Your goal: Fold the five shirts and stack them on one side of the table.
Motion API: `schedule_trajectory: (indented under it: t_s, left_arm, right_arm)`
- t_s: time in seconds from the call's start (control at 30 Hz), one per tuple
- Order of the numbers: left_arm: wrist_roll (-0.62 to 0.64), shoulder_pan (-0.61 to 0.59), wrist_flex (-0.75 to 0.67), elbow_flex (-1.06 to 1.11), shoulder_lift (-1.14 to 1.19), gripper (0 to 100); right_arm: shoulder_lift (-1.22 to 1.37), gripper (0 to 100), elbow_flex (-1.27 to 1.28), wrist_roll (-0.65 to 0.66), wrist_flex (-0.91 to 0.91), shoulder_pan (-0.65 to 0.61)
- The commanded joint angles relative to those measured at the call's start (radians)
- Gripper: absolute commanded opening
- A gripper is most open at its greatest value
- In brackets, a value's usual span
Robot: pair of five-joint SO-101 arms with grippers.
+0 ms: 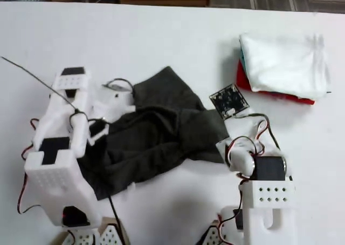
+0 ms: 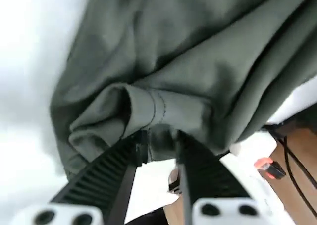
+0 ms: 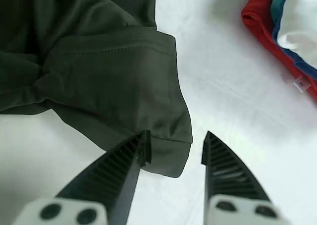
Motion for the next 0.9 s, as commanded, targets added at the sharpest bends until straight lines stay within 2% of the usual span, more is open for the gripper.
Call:
schedule_trajectory:
  t_s: [0.0,0.17,0.3,0.37,0.43,0.47,0.5,0.6,0.87]
  left_arm:
    - [-0.094,-0.014,-0.032,0.039,-0.048,19]
    - [-0.080,-0.009,-0.242,0.160,-0.037,23]
    - [0.026,0.003,-0.267,0.134,0.081,22]
    - [0.086,0.003,-0.264,0.051,0.166,16]
    - [0.163,0.002,-0.262,-0.059,0.232,3]
    - [0.201,0.002,-0.255,-0.124,0.258,2]
    - [0.232,0.003,-0.239,-0.197,0.281,4]
    - [0.279,0.014,-0.175,-0.463,0.338,2]
    - [0.298,0.032,0.014,-1.230,0.542,3]
  right_arm:
    - [-0.019,17.0,-0.003,0.006,-0.016,0.004]
    - [-0.019,17.0,-0.003,0.006,-0.044,0.007]
    - [-0.019,17.0,-0.003,0.006,-0.044,0.002]
    - [-0.019,17.0,-0.003,0.006,-0.045,0.002]
    - [-0.019,17.0,-0.002,0.005,-0.050,0.002]
    - [-0.019,17.0,-0.002,0.005,-0.051,0.002]
    - [-0.019,17.0,-0.002,0.005,-0.051,0.002]
    - [-0.019,17.0,-0.002,0.005,-0.058,0.004]
    - [-0.019,17.0,-0.002,-0.002,-0.064,0.007]
